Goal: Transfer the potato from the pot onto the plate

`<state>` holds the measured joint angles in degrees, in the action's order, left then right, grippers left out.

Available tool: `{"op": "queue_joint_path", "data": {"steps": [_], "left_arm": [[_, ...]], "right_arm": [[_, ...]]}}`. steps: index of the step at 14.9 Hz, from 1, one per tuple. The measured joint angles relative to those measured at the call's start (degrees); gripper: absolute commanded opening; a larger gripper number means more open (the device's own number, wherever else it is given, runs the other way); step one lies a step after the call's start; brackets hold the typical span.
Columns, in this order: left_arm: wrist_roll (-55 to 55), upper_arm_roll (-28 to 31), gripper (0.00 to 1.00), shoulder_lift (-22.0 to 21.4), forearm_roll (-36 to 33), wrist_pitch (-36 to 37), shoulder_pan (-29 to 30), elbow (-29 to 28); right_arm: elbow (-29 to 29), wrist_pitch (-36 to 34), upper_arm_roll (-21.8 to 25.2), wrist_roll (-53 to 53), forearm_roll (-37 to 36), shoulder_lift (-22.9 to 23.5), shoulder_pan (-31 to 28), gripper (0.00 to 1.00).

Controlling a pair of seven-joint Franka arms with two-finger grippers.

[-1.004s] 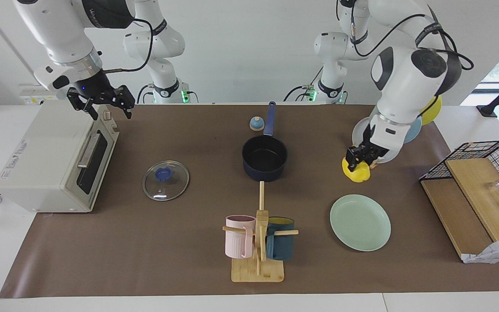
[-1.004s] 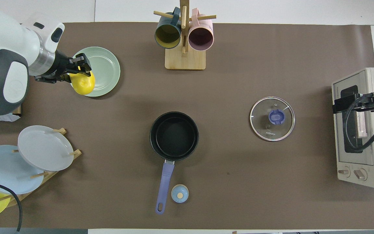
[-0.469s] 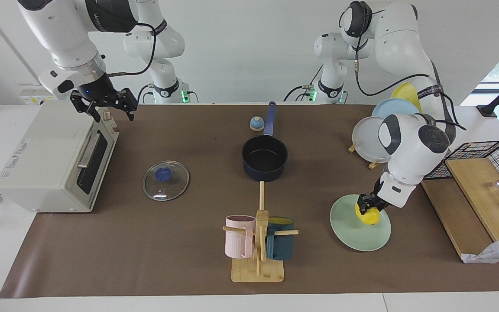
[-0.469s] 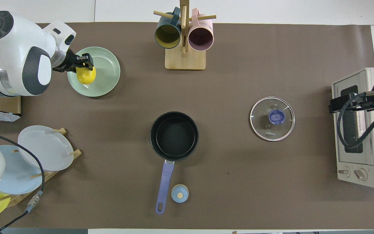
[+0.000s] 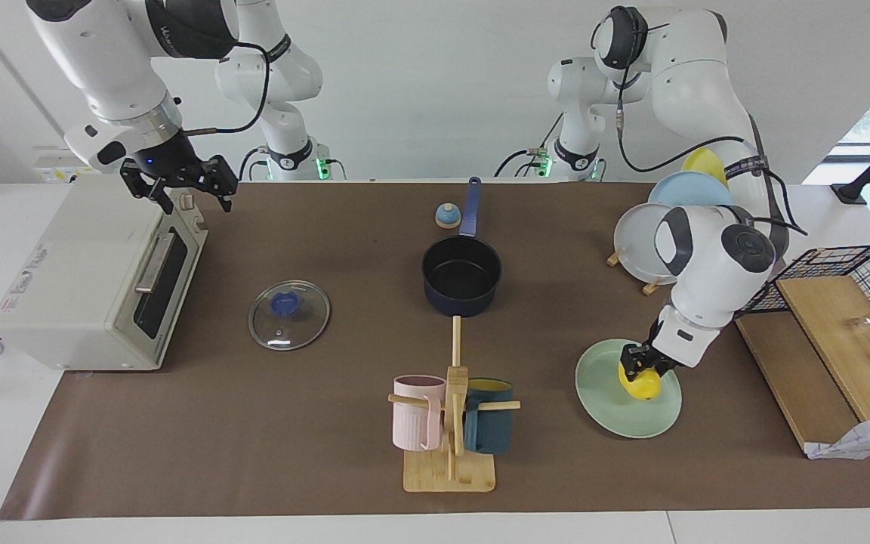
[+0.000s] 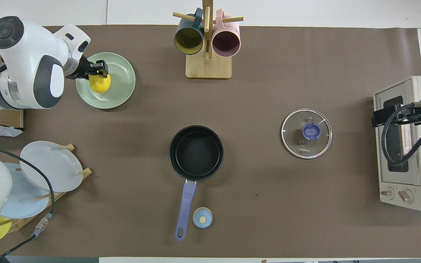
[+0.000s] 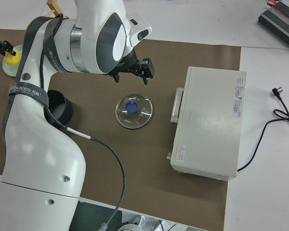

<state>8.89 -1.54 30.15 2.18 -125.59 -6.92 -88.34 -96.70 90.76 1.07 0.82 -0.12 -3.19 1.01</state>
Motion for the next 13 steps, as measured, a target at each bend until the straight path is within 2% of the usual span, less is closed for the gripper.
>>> {"op": "queue_joint_path", "data": {"steps": [1, 2, 3, 4, 7, 9, 11, 13], "left_arm": [[0.0, 0.0, 0.01, 0.2, 0.0, -1.2, -0.1, -0.9], [-0.1, 0.0, 0.24, 0.3, 0.0, -1.9, -0.1, -1.5], [-0.1, 0.0, 0.75, 0.3, 0.0, -2.2, -0.1, -1.8], [-0.1, 0.0, 1.00, 0.2, 0.0, -2.3, -0.1, -1.9], [-0.2, 0.0, 1.00, 0.0, 0.0, -2.1, -0.1, -1.5], [-0.2, 0.1, 1.00, -1.6, 0.0, 0.6, 0.2, 0.0], [-0.1, 0.2, 1.00, -5.9, 0.0, 7.0, 0.8, 1.4], [-0.1, 0.3, 1.00, -12.1, 0.0, 14.9, 1.6, 1.8]], "right_arm": [[0.0, 0.0, 0.3, -0.4, 0.0, -0.1, 0.0, 1.00], [0.1, 0.0, 0.8, -0.7, 0.0, -0.2, 0.0, 1.00], [0.3, 0.0, 1.5, -0.7, 0.0, -0.3, 0.0, 1.00], [0.4, 0.0, 2.0, -0.7, 0.0, -0.4, 0.0, 1.00], [0.4, 0.1, 2.1, -0.3, 0.0, -0.6, 0.2, 1.00], [0.4, 0.3, 2.0, 0.3, 0.0, -0.6, 0.2, 1.00], [0.4, 0.3, 2.0, 0.4, 0.0, -0.6, 0.2, 1.00], [0.4, 0.3, 2.0, 0.4, 0.0, -0.6, 0.2, 1.00]]}}
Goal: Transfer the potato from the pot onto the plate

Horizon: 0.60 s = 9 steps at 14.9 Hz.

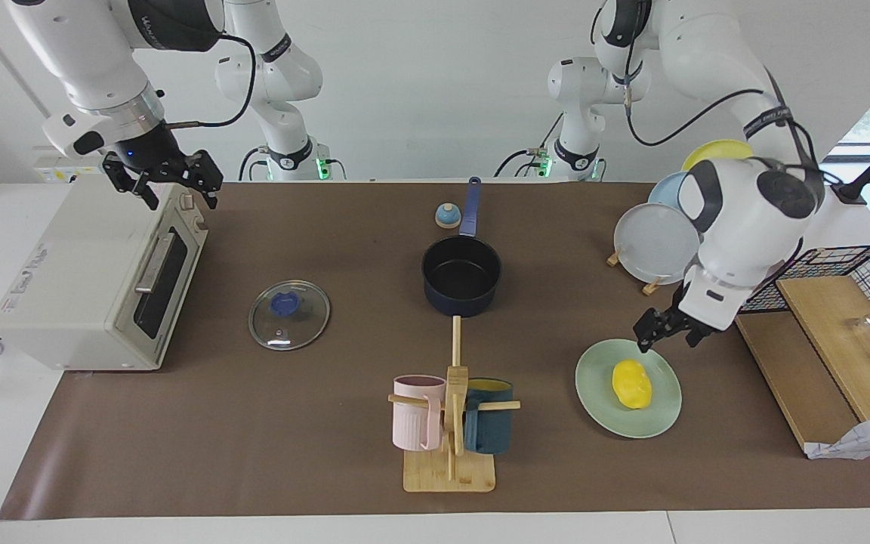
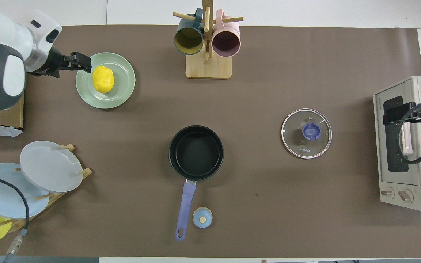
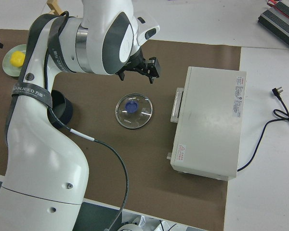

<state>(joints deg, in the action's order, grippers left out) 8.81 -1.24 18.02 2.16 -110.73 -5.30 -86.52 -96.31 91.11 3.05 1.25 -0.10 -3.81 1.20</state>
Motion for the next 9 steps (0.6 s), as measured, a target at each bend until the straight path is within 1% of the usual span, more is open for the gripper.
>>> {"op": "queue_joint_path", "data": {"steps": [3, 5, 7, 9], "left_arm": [[0.0, 0.1, 1.00, -9.5, 0.0, 10.6, 1.5, -0.1], [0.0, 0.1, 1.00, -14.3, 0.0, 17.1, 1.6, -0.3], [0.0, 0.0, 1.00, -17.8, 0.0, 22.3, 1.6, -1.4], [-0.1, -0.2, 1.00, -20.0, 0.0, 24.5, 1.5, -4.0]], "right_arm": [[0.0, 0.0, 0.0, 0.0, 0.0, 0.0, 0.0, 1.00], [0.0, 0.0, 0.0, 0.0, 0.0, 0.0, 0.0, 1.00], [0.1, 0.0, 0.0, 0.0, 0.0, -0.1, 0.0, 1.00], [0.1, 0.0, 0.0, 0.0, 0.0, -0.1, 0.0, 1.00]]}}
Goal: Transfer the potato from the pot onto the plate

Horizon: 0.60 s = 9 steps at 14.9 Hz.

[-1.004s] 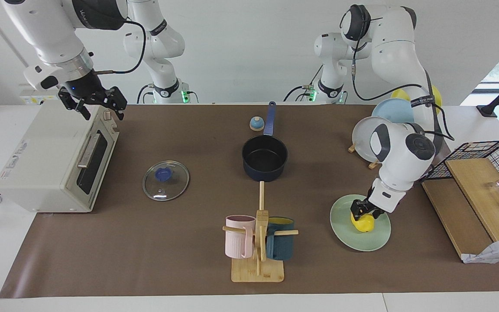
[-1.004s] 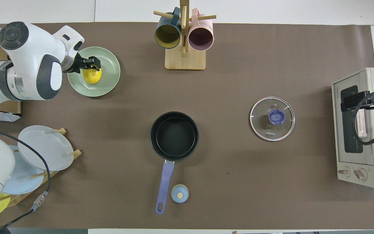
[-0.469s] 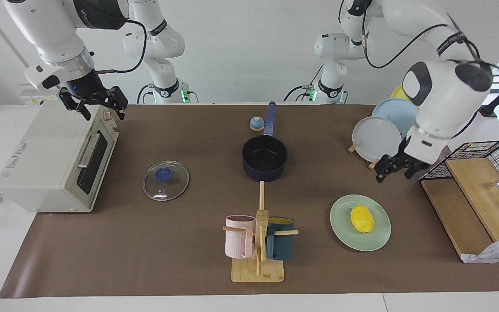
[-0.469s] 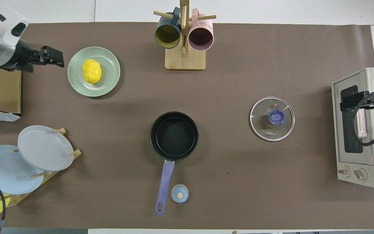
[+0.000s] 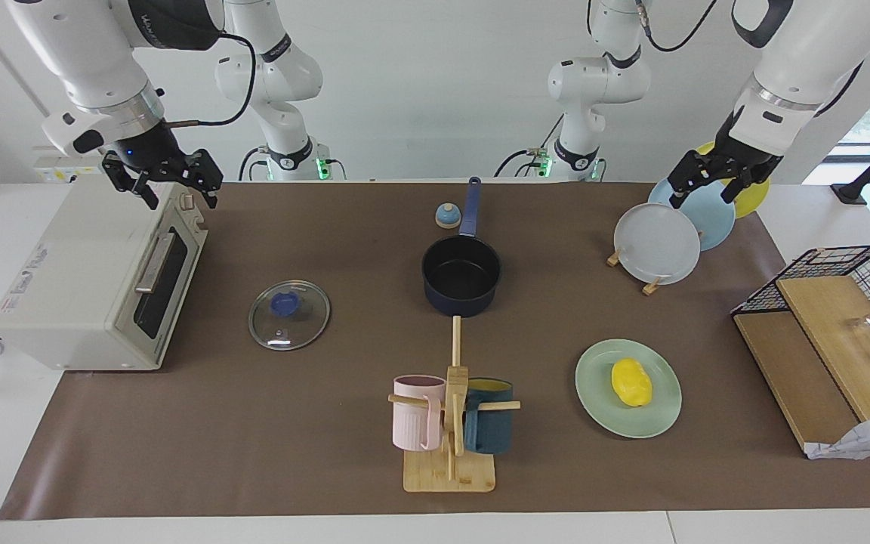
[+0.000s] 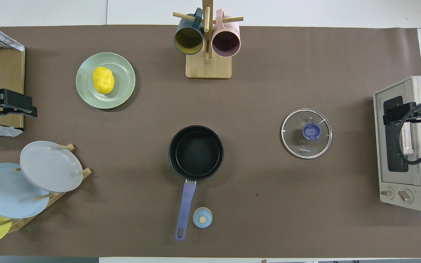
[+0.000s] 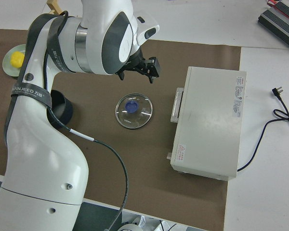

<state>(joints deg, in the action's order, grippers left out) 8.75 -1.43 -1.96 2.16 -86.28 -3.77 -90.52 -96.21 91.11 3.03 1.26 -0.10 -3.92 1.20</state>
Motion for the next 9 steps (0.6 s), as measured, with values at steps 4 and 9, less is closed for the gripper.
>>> {"op": "queue_joint_path", "data": {"steps": [4, 9], "left_arm": [[0.0, -0.2, 1.00, -1.3, 0.0, 0.0, -0.5, -3.7], [-0.1, 1.4, 1.00, -0.2, 0.0, 0.1, -2.0, 0.0]], "right_arm": [[0.0, 0.0, 0.0, 0.0, 0.0, 0.0, 0.0, 1.00], [0.0, 0.0, 0.0, 0.0, 0.0, 0.0, 0.0, 1.00]]}}
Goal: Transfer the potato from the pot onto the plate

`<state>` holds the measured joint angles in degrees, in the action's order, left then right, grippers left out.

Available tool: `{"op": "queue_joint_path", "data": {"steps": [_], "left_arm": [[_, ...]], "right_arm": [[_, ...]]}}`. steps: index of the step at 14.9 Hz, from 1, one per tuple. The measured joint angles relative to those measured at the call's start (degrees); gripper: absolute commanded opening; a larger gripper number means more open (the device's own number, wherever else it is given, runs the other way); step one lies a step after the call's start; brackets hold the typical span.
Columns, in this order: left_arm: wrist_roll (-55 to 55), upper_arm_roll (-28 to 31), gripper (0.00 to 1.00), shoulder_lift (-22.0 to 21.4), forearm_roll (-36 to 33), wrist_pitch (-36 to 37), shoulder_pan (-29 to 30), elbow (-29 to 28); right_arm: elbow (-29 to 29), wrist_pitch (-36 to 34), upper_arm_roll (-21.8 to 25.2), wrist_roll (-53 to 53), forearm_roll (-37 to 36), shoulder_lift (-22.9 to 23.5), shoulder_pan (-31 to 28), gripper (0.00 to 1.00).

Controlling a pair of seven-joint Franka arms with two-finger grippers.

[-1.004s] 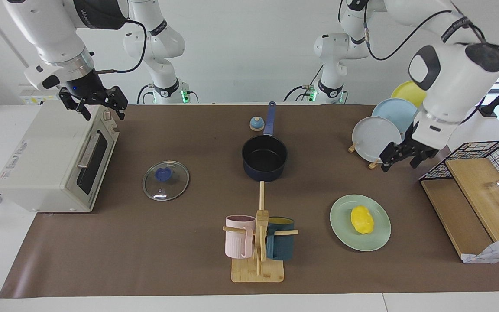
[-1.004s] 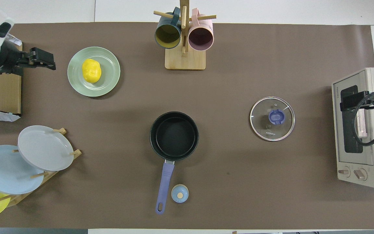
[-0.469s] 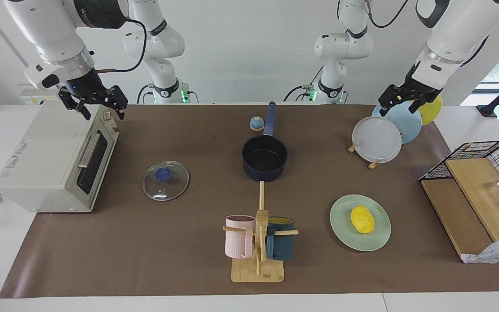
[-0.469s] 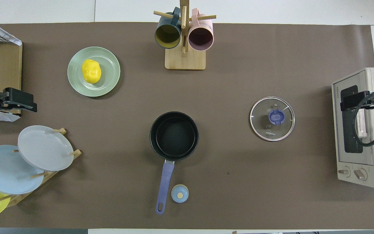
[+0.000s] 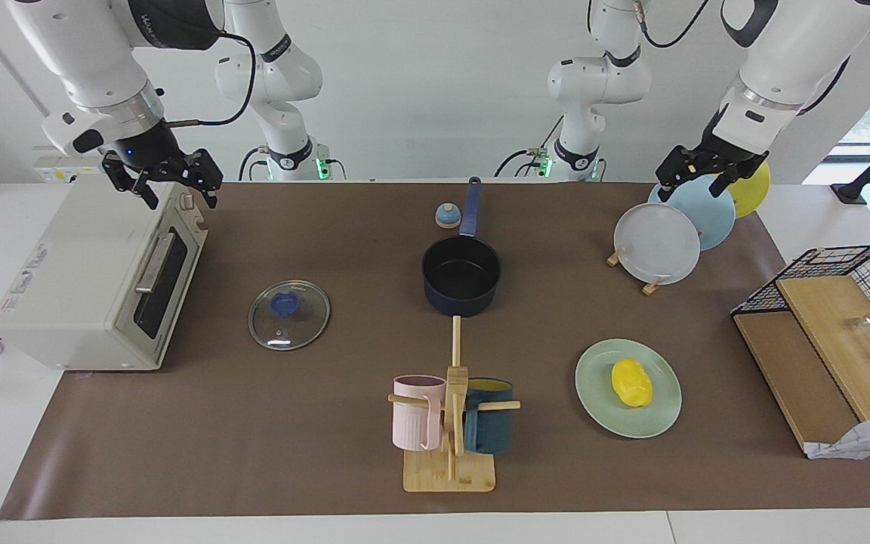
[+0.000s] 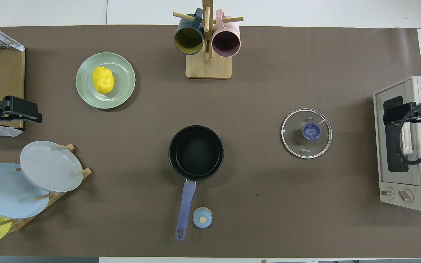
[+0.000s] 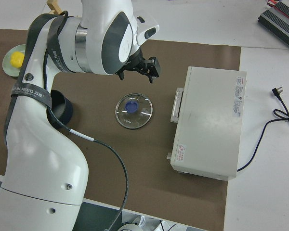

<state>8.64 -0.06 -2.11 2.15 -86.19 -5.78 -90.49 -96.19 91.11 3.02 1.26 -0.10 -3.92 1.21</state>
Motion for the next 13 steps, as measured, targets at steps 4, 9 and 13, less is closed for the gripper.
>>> {"op": "queue_joint_path", "data": {"steps": [4, 9, 13], "left_arm": [[-1.2, 0.1, 1.00, 1.5, 0.0, -0.2, 0.0, 0.2], [-2.5, 0.3, 1.00, 1.6, 0.0, 0.1, 0.0, 0.2], [-2.7, 0.3, 1.00, 1.5, 0.0, 0.6, 0.0, 0.2]], "right_arm": [[0.0, 0.0, 0.0, 0.0, 0.0, 0.0, 0.0, 1.00], [0.0, 0.0, 0.0, 0.0, 0.0, 0.0, 0.0, 1.00], [0.0, 0.0, 0.0, 0.0, 0.0, 0.0, 0.0, 1.00]]}}
